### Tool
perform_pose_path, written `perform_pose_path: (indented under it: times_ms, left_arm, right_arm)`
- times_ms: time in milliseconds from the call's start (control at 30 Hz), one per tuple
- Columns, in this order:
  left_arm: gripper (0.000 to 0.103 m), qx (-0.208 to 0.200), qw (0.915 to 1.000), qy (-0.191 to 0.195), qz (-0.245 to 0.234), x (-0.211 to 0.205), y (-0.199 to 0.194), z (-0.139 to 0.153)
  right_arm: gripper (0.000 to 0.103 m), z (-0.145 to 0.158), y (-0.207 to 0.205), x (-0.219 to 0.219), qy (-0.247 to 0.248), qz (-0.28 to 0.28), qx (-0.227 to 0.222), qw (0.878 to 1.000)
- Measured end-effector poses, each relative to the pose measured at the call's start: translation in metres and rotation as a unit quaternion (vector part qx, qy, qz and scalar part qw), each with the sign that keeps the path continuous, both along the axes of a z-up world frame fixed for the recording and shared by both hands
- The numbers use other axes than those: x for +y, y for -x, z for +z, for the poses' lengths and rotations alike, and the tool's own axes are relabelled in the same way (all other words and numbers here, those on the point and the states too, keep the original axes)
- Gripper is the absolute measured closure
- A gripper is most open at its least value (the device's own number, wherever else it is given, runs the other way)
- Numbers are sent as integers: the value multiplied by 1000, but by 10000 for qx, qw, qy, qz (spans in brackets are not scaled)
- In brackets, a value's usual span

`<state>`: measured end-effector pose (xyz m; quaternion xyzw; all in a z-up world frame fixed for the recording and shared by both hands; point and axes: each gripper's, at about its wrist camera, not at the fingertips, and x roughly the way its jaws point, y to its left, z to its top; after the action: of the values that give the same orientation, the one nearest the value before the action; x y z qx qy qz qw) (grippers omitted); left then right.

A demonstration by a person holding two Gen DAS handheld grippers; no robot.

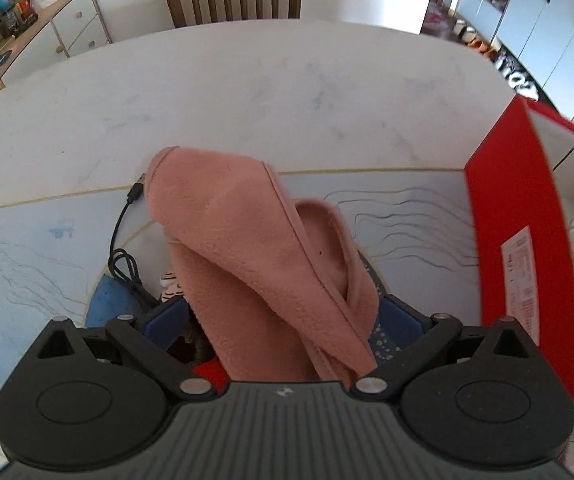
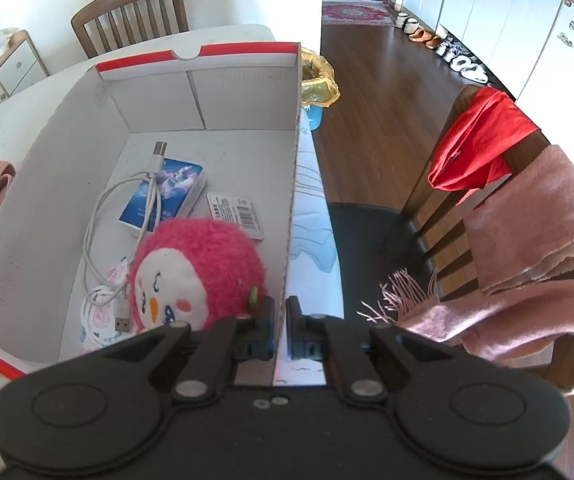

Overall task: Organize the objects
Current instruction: 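Return the left gripper to the pile over the pink fleece cloth, then grasp the pink fleece cloth with the left gripper and lift it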

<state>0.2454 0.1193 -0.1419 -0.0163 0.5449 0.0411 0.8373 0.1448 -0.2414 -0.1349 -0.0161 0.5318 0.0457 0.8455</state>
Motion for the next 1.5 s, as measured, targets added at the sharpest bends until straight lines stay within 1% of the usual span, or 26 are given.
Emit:
perform_pose_path:
  times_ms: [67,233,267,300,433,500,533,600,633,700,800,967,1100,1300,1500]
  left_arm:
    - [1,51,10000,-36,5,-2,-1,-2]
    - [3,93,9995,-312,-30,-8,-3,-7]
    - [6,97,9993,-355,-51,-9,-3,-7]
    - [13,109,9992,-368,-69,-9,-4,-8]
    - [26,146,9988,-458,-70,-9,-5,-9]
    - [47,130,9988,-463,-95,-9,-4,-9]
    - [51,126,9988,-468,-102,-8,-4,-8]
    - [70,85,9991,-386,-120,-6,-1,-6]
    - [72,54,9994,-313,-116,-4,1,-5]
    - [79,-8,9998,-191,-114,1,4,0]
    - [83,-120,9999,-39,-113,8,10,9]
    - [84,-335,9991,256,-27,24,21,32]
    - [85,-505,9977,449,-93,33,30,55]
    - [85,-819,9935,700,-368,34,43,95]
    - [85,-1144,9858,868,-872,15,48,139]
  right_arm:
    - [98,0,0,1,10,4,12,10000]
    - [98,-1,1,1,5,-14,22,10000]
    - [98,-1,1,1,14,-9,19,10000]
    - [98,-1,1,1,18,-6,18,10000]
    - [98,-1,1,2,42,6,28,10000]
    - [98,-1,1,2,53,11,28,10000]
    - [98,-1,0,2,58,15,27,10000]
    - [98,-1,0,3,77,34,25,10000]
    - [98,-1,0,3,87,42,26,9999]
    - [98,-1,0,4,95,48,30,9999]
    - [98,-2,0,4,97,46,30,9999]
    - [98,-1,0,4,99,50,31,9999]
    - [98,-2,-1,4,110,59,36,9999]
    - [98,-2,-1,4,99,58,35,9999]
    - [98,-2,-1,3,97,48,31,9999]
